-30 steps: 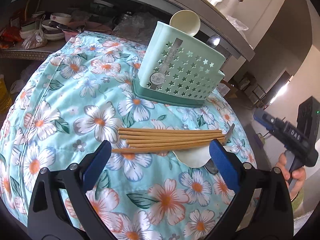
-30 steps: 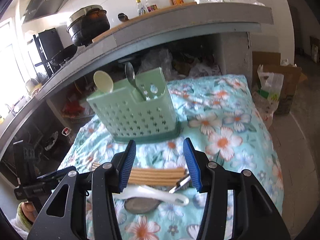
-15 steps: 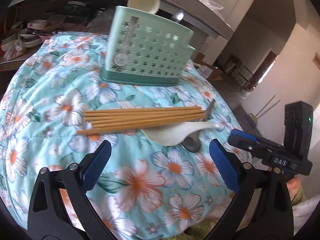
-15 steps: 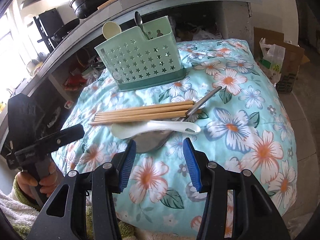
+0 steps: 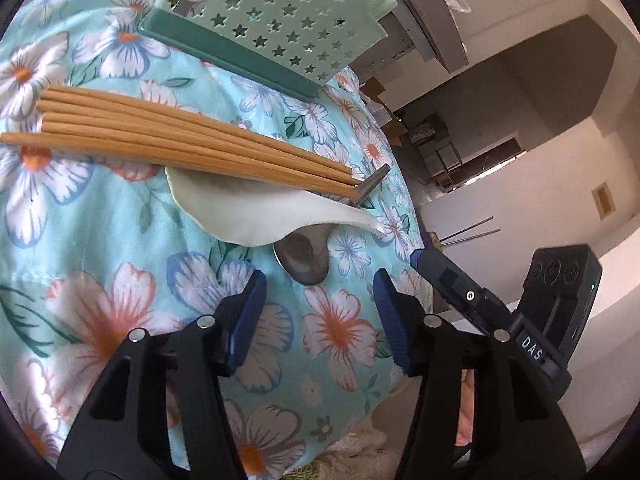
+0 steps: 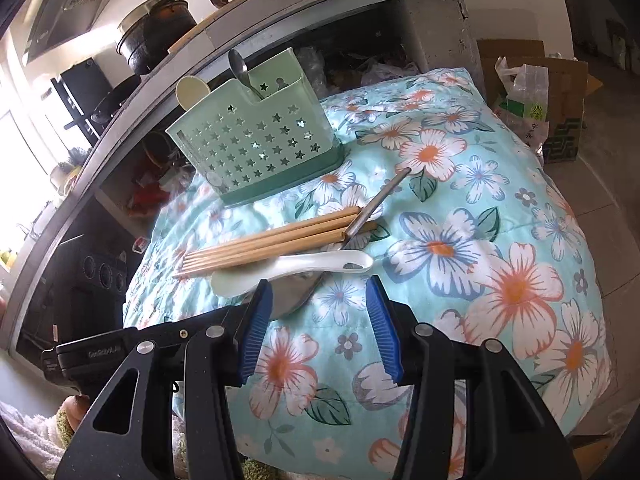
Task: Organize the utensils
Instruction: 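Reach the left gripper to the long metal spoon and close on it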
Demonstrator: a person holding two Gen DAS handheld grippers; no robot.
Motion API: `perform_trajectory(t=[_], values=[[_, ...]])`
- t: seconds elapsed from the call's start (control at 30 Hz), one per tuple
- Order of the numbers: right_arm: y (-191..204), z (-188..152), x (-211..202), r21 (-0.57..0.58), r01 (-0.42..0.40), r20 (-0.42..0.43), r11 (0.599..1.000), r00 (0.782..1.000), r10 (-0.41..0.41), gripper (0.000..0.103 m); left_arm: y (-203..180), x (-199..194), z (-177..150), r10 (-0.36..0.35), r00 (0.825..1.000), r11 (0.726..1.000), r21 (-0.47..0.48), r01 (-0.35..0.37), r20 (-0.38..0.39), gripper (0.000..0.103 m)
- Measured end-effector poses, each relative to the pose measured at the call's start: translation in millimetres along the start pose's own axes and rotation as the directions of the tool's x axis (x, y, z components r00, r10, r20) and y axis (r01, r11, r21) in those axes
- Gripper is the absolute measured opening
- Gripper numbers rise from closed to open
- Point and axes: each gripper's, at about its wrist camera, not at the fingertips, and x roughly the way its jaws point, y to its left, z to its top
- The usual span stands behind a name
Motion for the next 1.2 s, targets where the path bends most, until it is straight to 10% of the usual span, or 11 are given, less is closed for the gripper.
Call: perform_trajectory(t=[0.57,0.93,1.07,1.2], values=[[-23.4,2.1,-5.9,0.065,-0.011,0.047,0.998,0.999,0.008,0.047,2.8,3.9,4.2,0.114,0.989,0.985,-0.123,-0.125,-0.089,0.003],[-18.9,4.3,-7.2,0.039,-0.014,0.060,0.999,0.998,0.011,0.047,32.1,-68.8,2.0,0.230,0.971,0.961,-0.147,-0.236,-0.059,0.003],[-15.7,4.9,-7.0,0.027,-0.020,0.063,0.999,0.998,0.018,0.047,42.5,-75.5,0.4,0.201,0.978,0.959,-0.193,-0.207,-0.048,0.031],[-9.6,5.3,-11.7,-0.003,-0.015,0.076,1.000,0.997,0.015,0.047,35.9,-69.0,-4.0,0.212,0.977,0.961,-0.175,-0.214,-0.034,0.036]])
